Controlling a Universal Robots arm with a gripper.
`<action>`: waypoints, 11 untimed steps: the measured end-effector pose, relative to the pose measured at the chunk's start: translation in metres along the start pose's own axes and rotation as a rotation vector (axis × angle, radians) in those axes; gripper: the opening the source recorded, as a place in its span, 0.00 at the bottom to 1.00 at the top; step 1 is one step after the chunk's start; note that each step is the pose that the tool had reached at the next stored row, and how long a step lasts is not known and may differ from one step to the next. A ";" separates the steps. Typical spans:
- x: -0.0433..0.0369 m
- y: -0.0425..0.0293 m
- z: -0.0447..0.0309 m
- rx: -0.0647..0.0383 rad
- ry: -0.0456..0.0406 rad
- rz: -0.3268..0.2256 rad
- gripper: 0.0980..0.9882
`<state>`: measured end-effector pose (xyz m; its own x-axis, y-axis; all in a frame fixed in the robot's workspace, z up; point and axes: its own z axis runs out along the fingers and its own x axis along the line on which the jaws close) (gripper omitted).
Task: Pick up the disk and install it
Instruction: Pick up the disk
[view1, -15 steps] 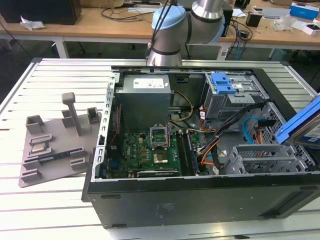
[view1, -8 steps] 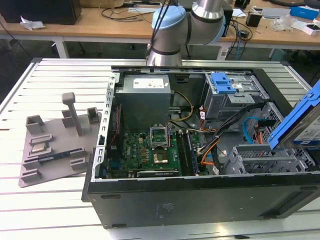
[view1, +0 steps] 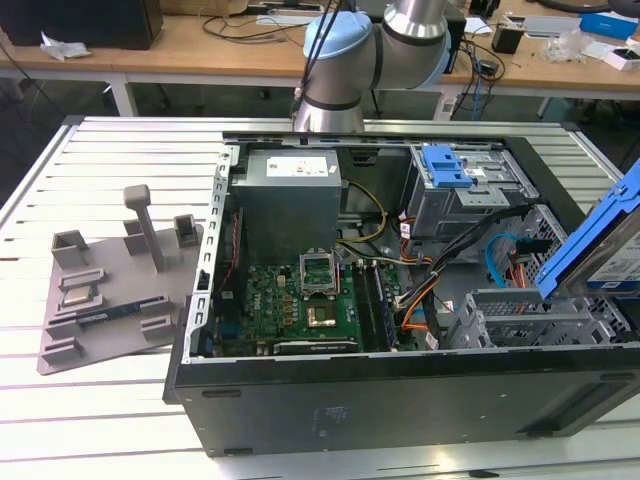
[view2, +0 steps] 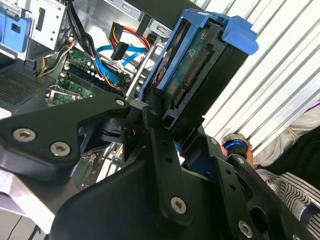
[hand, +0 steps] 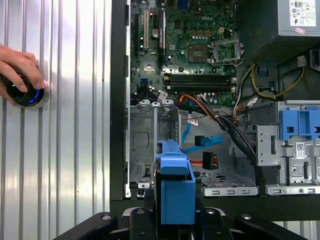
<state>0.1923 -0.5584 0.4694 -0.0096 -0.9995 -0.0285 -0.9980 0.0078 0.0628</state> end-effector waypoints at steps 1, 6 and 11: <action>0.0000 0.0000 0.0000 0.000 0.0001 0.000 0.30; 0.0000 0.0001 0.0001 0.000 0.0001 0.000 0.30; 0.0000 0.0063 0.0006 0.000 0.0000 0.000 0.30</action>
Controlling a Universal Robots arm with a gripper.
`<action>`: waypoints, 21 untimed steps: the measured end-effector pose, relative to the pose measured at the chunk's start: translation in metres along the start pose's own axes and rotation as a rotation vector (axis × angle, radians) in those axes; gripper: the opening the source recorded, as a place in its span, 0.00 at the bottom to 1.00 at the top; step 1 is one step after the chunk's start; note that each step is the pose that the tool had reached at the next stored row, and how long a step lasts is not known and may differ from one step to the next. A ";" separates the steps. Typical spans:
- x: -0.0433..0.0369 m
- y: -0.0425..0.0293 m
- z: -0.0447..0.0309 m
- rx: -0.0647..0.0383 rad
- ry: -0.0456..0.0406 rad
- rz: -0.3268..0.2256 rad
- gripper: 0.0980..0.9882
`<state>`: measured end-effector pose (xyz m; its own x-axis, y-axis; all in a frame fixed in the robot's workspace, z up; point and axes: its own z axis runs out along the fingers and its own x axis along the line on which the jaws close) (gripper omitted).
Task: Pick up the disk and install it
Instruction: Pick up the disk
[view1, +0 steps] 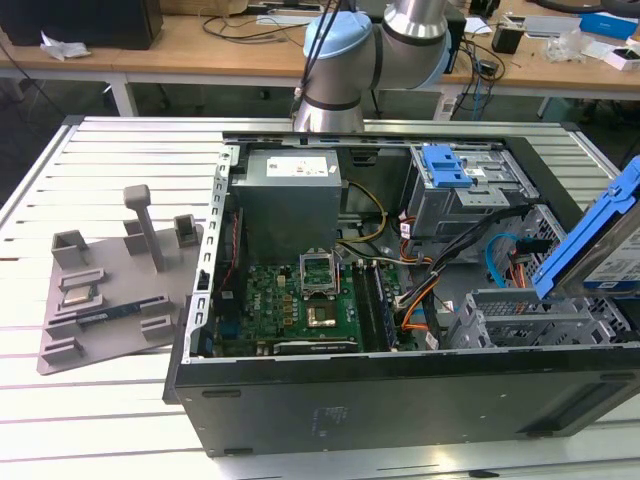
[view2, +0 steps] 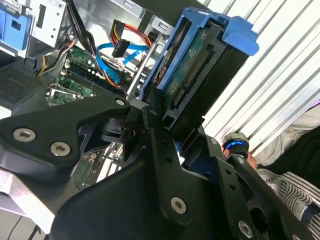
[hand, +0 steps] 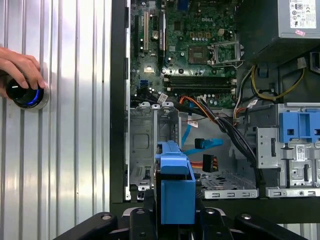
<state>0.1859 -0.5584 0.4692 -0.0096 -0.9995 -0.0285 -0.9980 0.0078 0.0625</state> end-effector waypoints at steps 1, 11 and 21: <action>0.0000 0.0018 0.0001 0.000 -0.0001 0.000 0.30; 0.0003 0.0289 0.0018 0.006 -0.0001 0.000 0.30; 0.0013 0.0423 0.0026 0.007 0.0000 0.000 0.30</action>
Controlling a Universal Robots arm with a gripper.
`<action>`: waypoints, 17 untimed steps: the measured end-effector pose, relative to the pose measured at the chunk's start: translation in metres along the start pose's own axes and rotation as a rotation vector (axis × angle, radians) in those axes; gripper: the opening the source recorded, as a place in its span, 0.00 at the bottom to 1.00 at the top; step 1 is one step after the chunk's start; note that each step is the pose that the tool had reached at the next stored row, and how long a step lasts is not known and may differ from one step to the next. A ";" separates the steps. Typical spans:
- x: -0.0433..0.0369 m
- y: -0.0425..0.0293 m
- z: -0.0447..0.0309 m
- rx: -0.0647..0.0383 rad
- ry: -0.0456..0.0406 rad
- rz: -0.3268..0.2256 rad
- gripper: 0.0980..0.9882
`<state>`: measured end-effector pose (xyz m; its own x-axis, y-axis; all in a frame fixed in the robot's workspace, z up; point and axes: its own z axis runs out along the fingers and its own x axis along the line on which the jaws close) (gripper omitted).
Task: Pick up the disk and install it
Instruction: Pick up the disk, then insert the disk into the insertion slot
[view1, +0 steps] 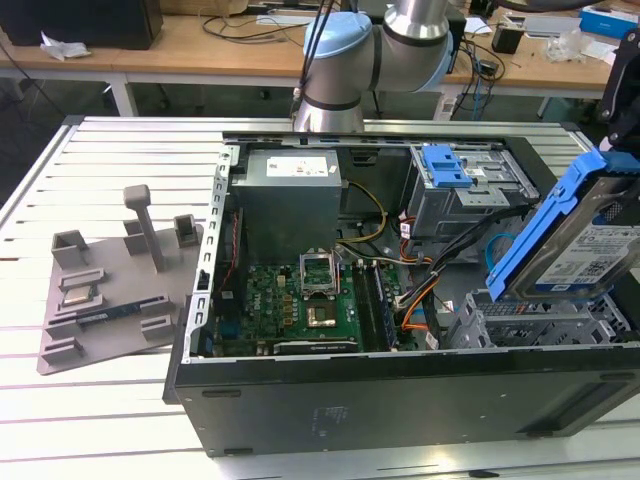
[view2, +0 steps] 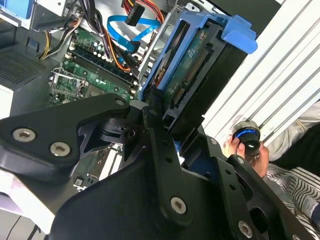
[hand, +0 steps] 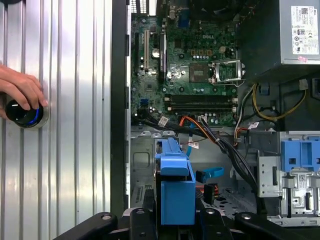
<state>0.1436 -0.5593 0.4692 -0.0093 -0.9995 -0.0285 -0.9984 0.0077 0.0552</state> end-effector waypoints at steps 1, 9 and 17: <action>0.0000 0.0000 0.0000 0.000 0.0000 0.000 0.30; 0.0001 0.0004 0.0016 0.000 0.0001 0.000 0.30; -0.0004 0.0000 0.0117 0.000 0.0001 0.000 0.30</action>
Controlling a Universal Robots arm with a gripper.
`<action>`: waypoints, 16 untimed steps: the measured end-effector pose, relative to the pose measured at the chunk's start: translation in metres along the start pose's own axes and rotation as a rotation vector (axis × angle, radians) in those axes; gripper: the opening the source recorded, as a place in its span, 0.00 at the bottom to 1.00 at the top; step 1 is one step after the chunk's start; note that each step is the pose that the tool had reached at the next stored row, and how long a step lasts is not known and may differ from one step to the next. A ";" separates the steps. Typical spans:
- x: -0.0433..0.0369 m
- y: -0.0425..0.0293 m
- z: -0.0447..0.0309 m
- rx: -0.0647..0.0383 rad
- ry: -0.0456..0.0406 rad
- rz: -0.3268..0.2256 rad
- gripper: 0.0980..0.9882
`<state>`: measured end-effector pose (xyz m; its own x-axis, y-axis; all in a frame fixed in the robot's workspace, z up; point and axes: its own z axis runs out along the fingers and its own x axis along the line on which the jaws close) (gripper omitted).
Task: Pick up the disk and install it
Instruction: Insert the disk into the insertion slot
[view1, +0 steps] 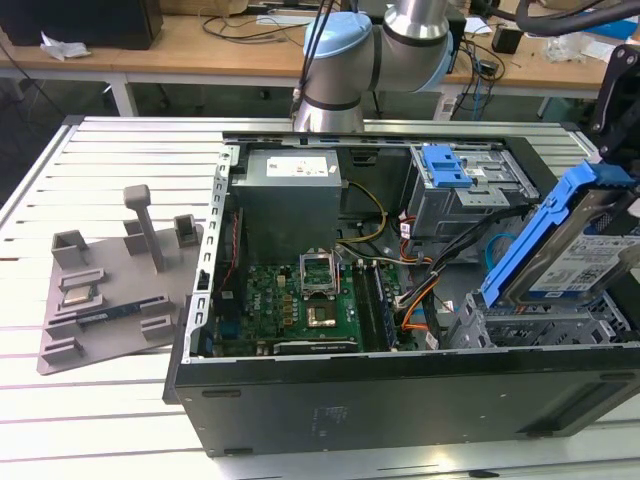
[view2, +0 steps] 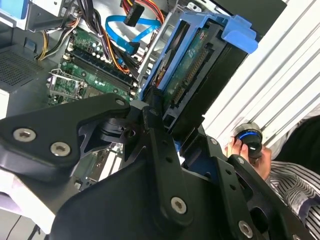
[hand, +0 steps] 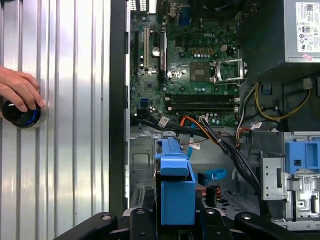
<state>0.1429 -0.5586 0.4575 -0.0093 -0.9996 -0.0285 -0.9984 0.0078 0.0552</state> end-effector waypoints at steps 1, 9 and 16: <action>-0.0003 0.0000 0.0010 0.000 0.0000 0.000 0.30; -0.0007 -0.0013 0.0234 0.000 0.0001 0.000 0.30; 0.0001 -0.0030 0.0543 0.000 0.0001 0.000 0.30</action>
<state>0.1429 -0.5572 0.4032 -0.0094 -0.9996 -0.0284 -0.9984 0.0078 0.0552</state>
